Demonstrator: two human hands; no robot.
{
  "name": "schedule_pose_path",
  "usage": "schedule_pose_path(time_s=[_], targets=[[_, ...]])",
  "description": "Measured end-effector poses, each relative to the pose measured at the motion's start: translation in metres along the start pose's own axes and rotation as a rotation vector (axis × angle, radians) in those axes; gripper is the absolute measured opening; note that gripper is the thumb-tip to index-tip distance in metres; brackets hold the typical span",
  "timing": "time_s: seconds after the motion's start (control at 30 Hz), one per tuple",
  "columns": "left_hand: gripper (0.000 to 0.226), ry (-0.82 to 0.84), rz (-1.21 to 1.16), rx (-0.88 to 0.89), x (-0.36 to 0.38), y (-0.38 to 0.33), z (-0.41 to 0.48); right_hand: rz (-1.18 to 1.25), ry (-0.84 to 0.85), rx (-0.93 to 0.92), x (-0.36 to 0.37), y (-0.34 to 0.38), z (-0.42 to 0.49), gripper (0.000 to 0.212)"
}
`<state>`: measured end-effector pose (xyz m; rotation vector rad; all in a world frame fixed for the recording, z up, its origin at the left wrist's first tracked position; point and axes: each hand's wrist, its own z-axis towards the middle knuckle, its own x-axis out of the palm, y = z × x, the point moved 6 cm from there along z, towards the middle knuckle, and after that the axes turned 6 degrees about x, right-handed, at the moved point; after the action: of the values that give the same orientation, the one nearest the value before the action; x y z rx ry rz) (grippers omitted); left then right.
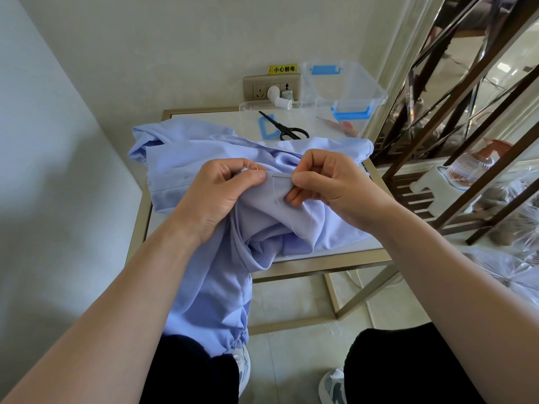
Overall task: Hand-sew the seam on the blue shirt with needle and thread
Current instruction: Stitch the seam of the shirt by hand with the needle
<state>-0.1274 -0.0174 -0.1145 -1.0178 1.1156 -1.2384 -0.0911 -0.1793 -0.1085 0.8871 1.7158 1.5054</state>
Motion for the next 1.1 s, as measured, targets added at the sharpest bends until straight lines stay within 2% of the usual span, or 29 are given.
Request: schedule_pose_path(time_s=[0.37, 0.6, 0.8, 0.9, 0.97, 1.1], targets=[[0.019, 0.048, -0.111, -0.046, 0.004, -0.002, -0.002, 0.030, 0.064, -0.012, -0.002, -0.003, 0.001, 0.002], [0.018, 0.152, -0.171, -0.040, 0.012, -0.006, -0.006, 0.029, 0.060, -0.029, -0.001, -0.002, 0.001, 0.019], [0.022, 0.216, -0.086, 0.003, 0.019, -0.012, -0.008, 0.031, 0.024, -0.030, 0.004, -0.005, 0.001, 0.014], [0.029, 0.169, -0.093, 0.015, 0.016, -0.014, -0.006, 0.058, 0.031, -0.026, 0.002, -0.004, 0.001, 0.012], [0.033, 0.153, -0.084, 0.025, 0.014, -0.015, -0.005, 0.077, 0.043, -0.007, 0.000, -0.004, 0.001, 0.003], [0.039, 0.179, -0.069, 0.036, 0.017, -0.015, -0.006, 0.014, 0.016, -0.013, 0.001, -0.004, 0.000, 0.007]])
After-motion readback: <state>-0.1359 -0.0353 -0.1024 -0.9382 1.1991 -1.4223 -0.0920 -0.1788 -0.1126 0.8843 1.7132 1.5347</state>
